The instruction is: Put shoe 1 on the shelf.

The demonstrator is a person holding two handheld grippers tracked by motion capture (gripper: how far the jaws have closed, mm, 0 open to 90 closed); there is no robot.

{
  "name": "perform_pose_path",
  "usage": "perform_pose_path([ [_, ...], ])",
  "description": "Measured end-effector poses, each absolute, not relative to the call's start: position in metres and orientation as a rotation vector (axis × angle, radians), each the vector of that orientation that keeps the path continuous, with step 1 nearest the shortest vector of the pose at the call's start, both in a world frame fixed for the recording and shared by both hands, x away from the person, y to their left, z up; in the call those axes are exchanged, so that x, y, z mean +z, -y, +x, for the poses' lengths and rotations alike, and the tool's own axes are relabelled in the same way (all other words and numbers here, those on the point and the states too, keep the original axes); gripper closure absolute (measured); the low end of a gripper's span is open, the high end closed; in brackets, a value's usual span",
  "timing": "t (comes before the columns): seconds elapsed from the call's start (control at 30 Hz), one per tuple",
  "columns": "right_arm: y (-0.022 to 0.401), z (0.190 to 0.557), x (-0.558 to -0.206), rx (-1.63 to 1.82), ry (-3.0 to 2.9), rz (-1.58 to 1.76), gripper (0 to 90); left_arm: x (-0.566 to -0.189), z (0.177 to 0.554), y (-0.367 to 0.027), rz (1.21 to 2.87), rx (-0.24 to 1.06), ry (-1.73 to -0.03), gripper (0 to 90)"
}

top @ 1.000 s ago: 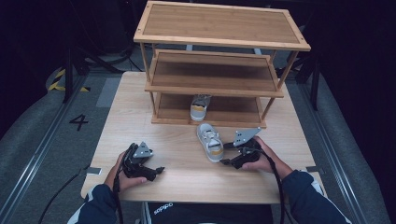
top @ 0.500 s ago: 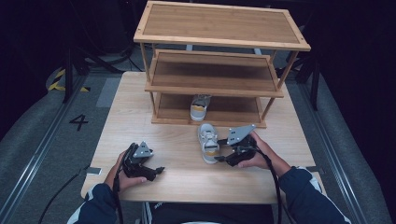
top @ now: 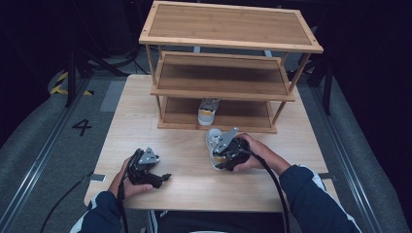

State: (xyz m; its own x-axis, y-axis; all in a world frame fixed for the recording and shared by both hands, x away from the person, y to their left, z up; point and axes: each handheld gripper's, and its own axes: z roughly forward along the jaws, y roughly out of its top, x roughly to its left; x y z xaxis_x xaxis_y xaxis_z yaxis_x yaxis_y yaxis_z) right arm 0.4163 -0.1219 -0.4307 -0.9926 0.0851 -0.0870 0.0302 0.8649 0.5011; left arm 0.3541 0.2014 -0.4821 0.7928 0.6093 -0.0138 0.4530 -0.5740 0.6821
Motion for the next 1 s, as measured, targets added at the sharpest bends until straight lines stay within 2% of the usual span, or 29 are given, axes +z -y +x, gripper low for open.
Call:
perform_pose_path([
  [0.13, 0.116, 0.419, -0.430, 0.772, -2.996, 0.065, 63.9, -0.482, 0.353, -0.201, 2.279, 0.288, -0.786, 15.3],
  [0.2, 0.115, 0.419, -0.430, 0.769, -2.994, 0.056, 65.1, -0.482, 0.354, -0.201, 2.280, 0.289, -0.784, 15.3],
  [0.4, 0.115, 0.419, -0.430, 0.800, -2.986, 0.064, 68.3, -0.482, 0.353, -0.202, 2.279, 0.290, -0.785, 15.4],
  [0.7, 0.125, 0.415, -0.421, 0.772, -2.942, 0.089, 68.4, -0.482, 0.352, -0.202, 2.280, 0.289, -0.778, 15.5],
  [1.0, 0.148, 0.436, -0.409, 0.730, -2.889, 0.141, 68.3, -0.482, 0.353, -0.202, 2.284, 0.284, -0.776, 15.3],
])
